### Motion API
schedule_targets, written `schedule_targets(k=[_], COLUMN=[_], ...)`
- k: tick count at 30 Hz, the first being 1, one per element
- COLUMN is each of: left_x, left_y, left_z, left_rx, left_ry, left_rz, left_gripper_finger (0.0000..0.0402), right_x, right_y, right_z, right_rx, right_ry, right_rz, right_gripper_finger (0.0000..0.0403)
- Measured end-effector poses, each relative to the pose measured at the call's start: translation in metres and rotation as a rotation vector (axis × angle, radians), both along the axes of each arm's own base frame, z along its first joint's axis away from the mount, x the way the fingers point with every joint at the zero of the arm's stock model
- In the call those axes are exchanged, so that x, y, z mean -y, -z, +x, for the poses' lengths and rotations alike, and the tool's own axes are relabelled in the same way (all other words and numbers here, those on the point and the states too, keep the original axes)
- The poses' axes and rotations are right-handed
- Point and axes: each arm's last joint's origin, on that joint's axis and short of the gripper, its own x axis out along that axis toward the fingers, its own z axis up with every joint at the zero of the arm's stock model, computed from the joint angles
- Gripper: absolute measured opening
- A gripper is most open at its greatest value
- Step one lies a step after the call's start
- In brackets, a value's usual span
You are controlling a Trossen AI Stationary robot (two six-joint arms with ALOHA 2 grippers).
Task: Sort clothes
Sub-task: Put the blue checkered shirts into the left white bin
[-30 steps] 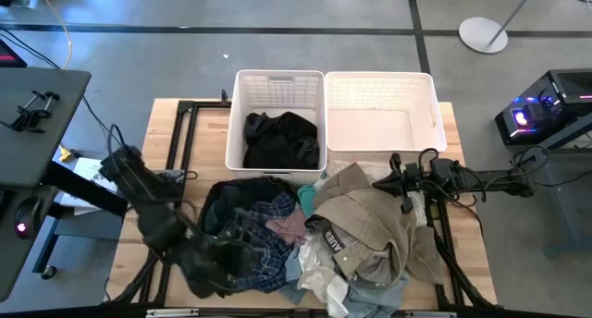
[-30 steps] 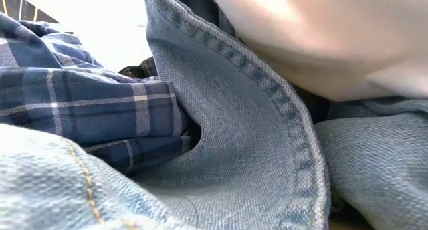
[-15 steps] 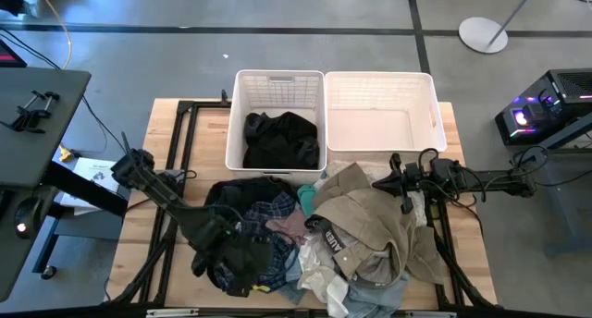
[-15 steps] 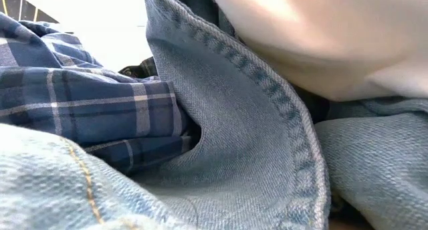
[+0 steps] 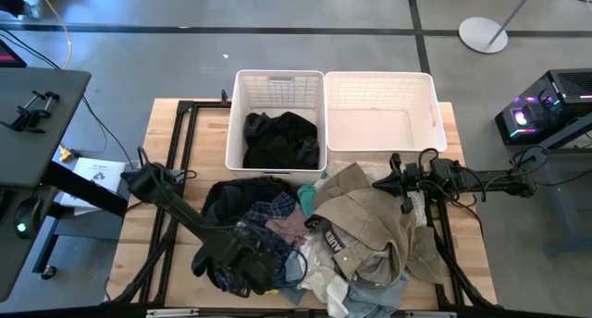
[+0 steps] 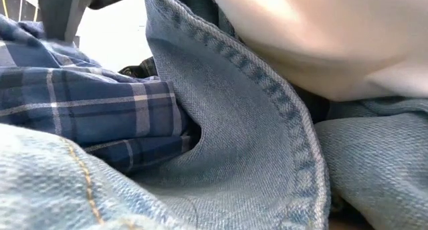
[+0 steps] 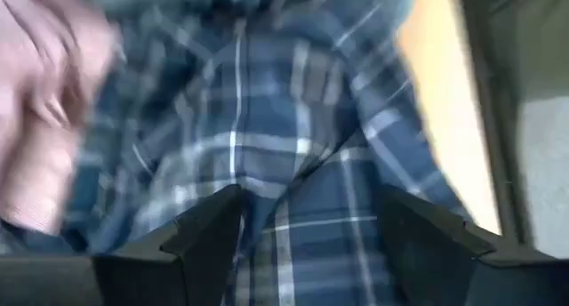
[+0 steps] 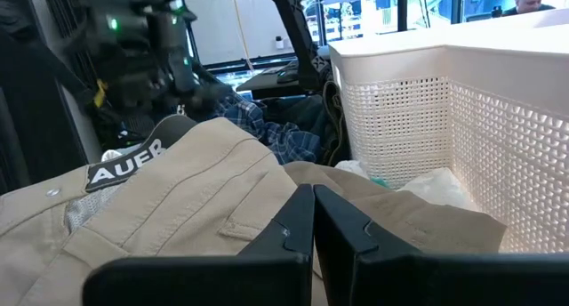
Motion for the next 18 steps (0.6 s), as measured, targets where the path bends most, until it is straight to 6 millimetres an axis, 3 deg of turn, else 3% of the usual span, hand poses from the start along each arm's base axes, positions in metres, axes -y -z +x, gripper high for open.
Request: schedule_targets(k=[4, 11, 14, 18], left_x=[-0.007, -0.010, -0.006, -0.003], left_y=[0.024, 0.068, 0.083, 0.089], left_z=[0.005, 0.008, 0.007, 0.004], left_rx=[-0.119, -0.284, -0.319, -0.374], left_ry=[-0.119, -0.082, -0.002, 0.054], left_rz=[0.054, 0.199, 0.245, 0.227], left_gripper_finger=[0.0256, 0.0257, 0.0220, 0.0105], right_x=[0.000, 0.000, 0.000, 0.000], right_y=[0.000, 0.000, 0.000, 0.000], right_z=[0.000, 0.000, 0.000, 0.000], right_rx=[0.000, 0.000, 0.000, 0.000], right_ry=[0.000, 0.000, 0.000, -0.001], right_rz=[0.000, 0.000, 0.000, 0.000], right_gripper_finger=[0.0000, 0.0000, 0.0000, 0.0000])
